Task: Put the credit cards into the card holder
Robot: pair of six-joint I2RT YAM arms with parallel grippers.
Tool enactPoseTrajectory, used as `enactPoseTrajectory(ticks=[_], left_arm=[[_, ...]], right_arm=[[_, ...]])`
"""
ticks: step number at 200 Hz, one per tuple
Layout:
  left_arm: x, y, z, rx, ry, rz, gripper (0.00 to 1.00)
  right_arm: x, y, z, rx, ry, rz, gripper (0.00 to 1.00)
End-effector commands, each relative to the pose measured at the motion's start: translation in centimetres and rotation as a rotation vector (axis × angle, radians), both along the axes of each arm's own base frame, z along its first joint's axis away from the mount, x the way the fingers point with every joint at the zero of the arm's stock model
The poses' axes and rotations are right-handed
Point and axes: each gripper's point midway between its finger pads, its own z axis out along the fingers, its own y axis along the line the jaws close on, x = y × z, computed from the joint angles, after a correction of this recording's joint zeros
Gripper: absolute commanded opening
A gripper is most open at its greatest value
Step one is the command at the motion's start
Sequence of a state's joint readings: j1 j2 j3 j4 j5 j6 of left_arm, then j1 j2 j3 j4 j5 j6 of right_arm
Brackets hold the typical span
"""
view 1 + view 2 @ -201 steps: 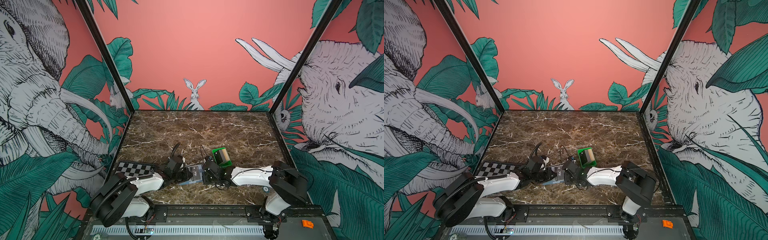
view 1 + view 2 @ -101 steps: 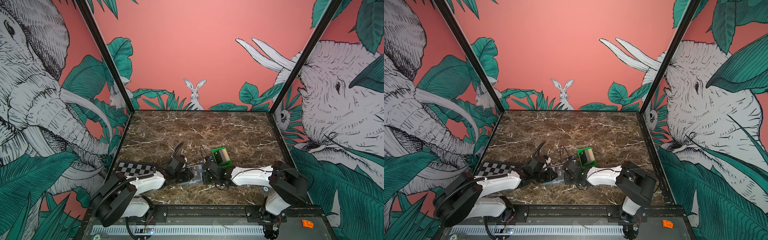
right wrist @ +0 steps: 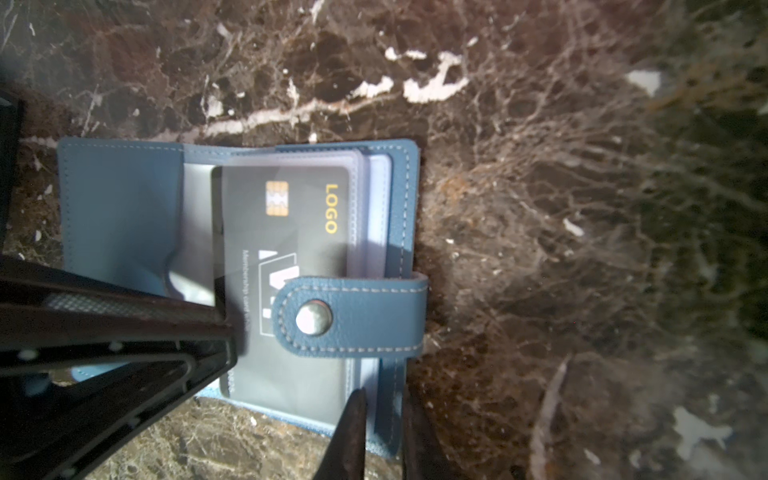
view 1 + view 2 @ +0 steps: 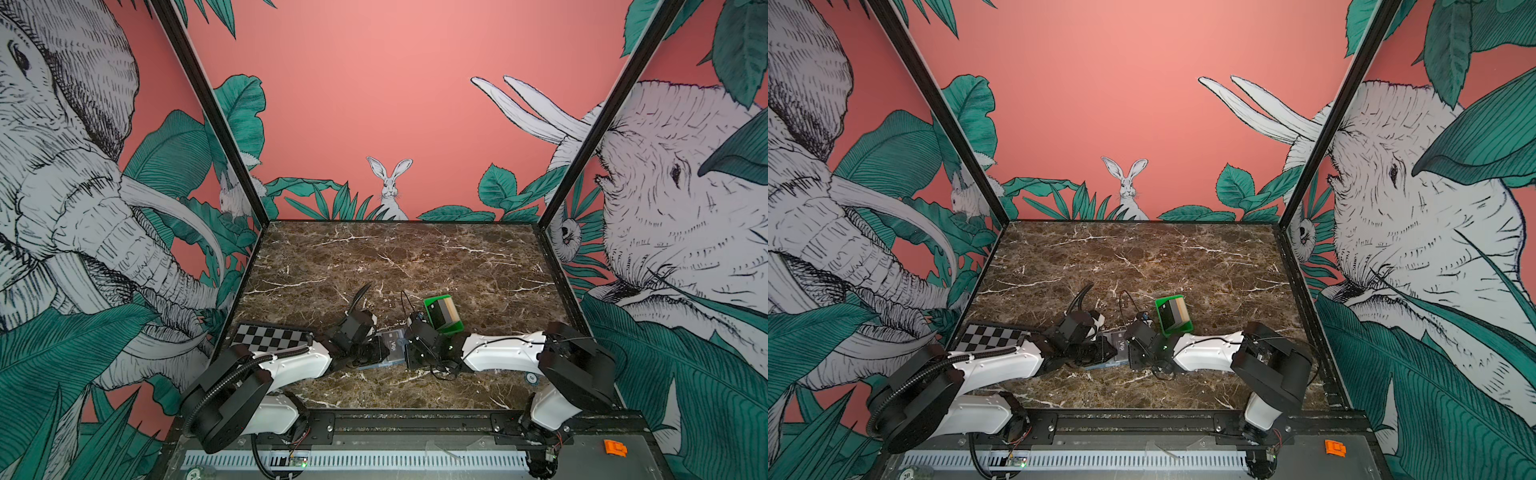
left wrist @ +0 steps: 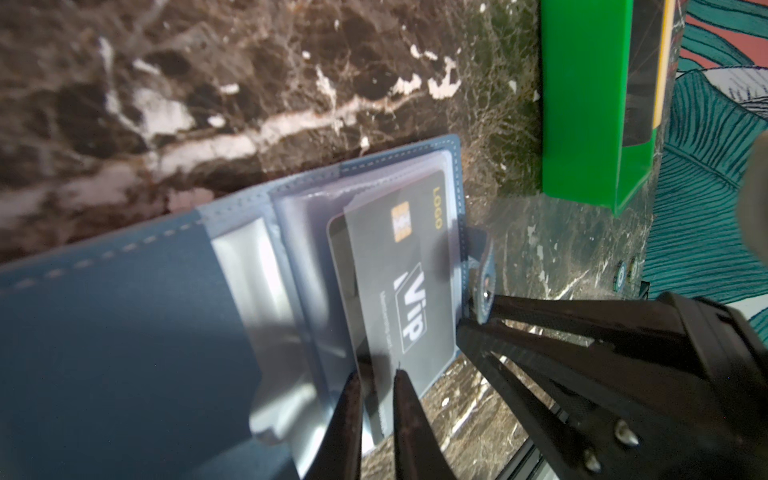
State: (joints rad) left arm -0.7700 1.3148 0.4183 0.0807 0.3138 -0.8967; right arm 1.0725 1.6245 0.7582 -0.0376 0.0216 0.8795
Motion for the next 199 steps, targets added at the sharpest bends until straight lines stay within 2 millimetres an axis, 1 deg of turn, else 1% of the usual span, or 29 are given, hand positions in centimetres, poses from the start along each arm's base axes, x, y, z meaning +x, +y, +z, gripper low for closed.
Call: enactPoseTrajectory(ticks=[1,26,33,35,37,54,90,119,164,199], left_arm=[[-0.1,-0.1,0.3,0.008,-0.005,-0.009,0.17],[-0.3,1.2,-0.1,0.059,-0.013,0.015,0.17],[-0.2,1.2,0.1,0.058,-0.019,0.02,0.18],[-0.3,1.3,0.1,0.058,-0.02,0.02,0.18],[-0.3,1.3,0.1,0.057,-0.022,0.021,0.18],[-0.2,1.4,0.5,0.054,-0.032,0.025,0.18],[0.0,1.3,1.0,0.038,-0.055,0.02,0.17],[0.1,1.4,1.0,0.047,-0.063,0.026,0.17],[1.0,1.2,1.1,0.064,-0.085,0.034,0.17],[1.0,1.4,0.4,0.09,-0.072,0.032,0.16]], right_arm=[[-0.5,-0.3,-0.8,-0.015,0.018,0.003,0.17],[-0.7,-0.4,-0.1,-0.002,0.018,0.003,0.17],[-0.7,-0.5,-0.2,-0.006,0.019,0.004,0.17],[-0.6,-0.3,0.7,0.016,0.007,0.005,0.17],[-0.6,-0.2,0.9,0.022,0.004,0.007,0.17],[-0.6,0.2,1.9,0.056,-0.01,0.019,0.17],[-0.4,1.0,3.1,0.131,-0.015,0.009,0.18],[-0.1,0.9,2.9,0.165,0.002,-0.013,0.2],[0.2,1.2,2.8,0.232,0.026,-0.018,0.21],[0.3,1.1,3.0,0.246,0.026,-0.014,0.21]])
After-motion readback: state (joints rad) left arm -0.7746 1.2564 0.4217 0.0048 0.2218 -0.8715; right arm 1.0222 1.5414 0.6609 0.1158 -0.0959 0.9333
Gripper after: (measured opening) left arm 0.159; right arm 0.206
